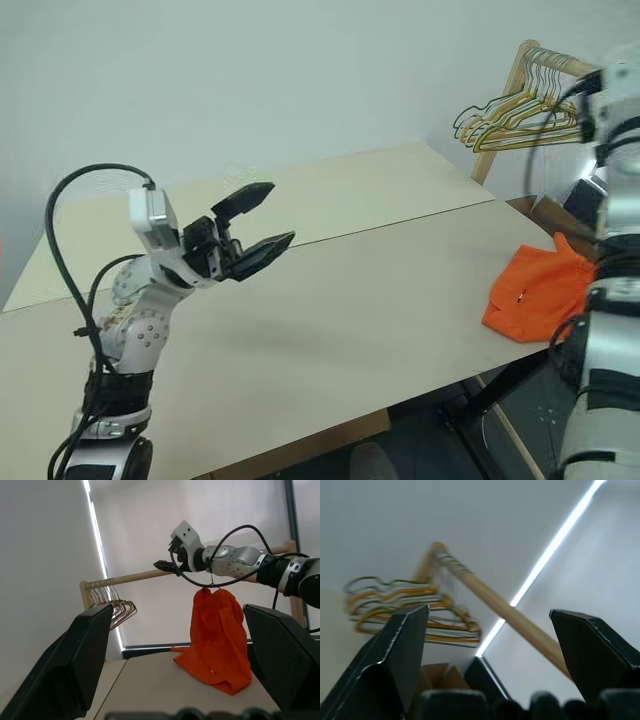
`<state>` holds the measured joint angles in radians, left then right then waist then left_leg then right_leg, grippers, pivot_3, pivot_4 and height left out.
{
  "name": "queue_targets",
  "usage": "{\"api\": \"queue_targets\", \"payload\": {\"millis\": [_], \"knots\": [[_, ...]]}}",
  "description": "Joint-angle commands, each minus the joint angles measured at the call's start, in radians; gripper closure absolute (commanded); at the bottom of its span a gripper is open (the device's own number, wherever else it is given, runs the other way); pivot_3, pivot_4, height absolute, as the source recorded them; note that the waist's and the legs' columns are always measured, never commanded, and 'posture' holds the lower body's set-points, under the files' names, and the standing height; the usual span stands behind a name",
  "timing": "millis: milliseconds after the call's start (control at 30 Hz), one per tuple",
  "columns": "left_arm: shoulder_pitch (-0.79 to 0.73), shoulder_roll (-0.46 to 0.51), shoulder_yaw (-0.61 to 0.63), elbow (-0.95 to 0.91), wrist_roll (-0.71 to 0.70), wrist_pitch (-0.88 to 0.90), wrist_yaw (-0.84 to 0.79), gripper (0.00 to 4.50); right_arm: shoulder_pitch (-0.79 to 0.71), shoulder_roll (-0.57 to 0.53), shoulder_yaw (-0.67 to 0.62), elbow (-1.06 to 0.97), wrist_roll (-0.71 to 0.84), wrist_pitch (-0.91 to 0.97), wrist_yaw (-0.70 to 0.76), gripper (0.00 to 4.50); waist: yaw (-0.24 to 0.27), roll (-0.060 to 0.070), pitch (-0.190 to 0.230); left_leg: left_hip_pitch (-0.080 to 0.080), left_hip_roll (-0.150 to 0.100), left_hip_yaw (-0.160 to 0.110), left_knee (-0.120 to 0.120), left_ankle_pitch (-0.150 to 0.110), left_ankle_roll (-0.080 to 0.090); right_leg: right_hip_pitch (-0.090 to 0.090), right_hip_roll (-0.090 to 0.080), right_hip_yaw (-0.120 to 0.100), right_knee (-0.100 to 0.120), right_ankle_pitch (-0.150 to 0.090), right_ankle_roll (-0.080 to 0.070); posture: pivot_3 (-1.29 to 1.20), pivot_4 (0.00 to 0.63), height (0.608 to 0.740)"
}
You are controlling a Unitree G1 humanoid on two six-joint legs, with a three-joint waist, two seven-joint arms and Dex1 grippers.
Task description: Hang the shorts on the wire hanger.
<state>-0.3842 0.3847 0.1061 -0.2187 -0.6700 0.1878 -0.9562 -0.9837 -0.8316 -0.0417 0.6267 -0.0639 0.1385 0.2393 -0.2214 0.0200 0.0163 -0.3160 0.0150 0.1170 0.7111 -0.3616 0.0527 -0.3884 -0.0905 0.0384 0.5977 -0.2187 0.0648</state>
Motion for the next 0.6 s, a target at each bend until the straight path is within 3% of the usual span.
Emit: {"api": "queue_targets", "payload": {"millis": [33, 233, 367, 600], "knots": [[0.025, 0.058, 0.057, -0.037, 0.002, -0.013, -0.004, 0.00, 0.059, 0.051, 0.051, -0.232, 0.044, 0.042, 0.150, 0.07, 0.007, 0.000, 0.000, 0.000, 0.000, 0.000, 0.000, 0.000, 0.000, 0.000, 0.000, 0.000, 0.000, 0.000, 0.000, -0.09, 0.000, 0.740], [0.122, 0.151, 0.105, -0.061, 0.011, 0.010, 0.011, 0.00, 0.169, 0.154, 0.149, -0.429, 0.046, 0.096, 0.307, 0.07, 0.059, 0.000, 0.000, 0.002, 0.000, -0.001, 0.001, 0.000, -0.001, -0.004, -0.001, -0.003, 0.005, 0.000, -0.001, -0.04, 0.000, 0.740], [0.193, 0.194, 0.126, -0.075, 0.015, 0.043, 0.043, 0.00, 0.266, 0.162, 0.216, -0.490, 0.023, -0.036, 0.408, 0.07, 0.108, -0.002, 0.000, -0.002, -0.001, -0.002, 0.001, 0.000, -0.001, -0.008, -0.001, -0.007, 0.011, -0.001, -0.002, 0.01, 0.000, 0.740], [0.266, 0.225, 0.110, -0.081, 0.082, 0.057, 0.080, 0.00, 0.363, 0.137, 0.235, -0.527, 0.028, -0.077, 0.524, 0.07, 0.156, -0.003, 0.000, -0.007, -0.004, -0.001, 0.001, 0.001, -0.003, -0.013, -0.001, -0.013, 0.011, -0.003, -0.006, 0.04, 0.000, 0.740]]}}
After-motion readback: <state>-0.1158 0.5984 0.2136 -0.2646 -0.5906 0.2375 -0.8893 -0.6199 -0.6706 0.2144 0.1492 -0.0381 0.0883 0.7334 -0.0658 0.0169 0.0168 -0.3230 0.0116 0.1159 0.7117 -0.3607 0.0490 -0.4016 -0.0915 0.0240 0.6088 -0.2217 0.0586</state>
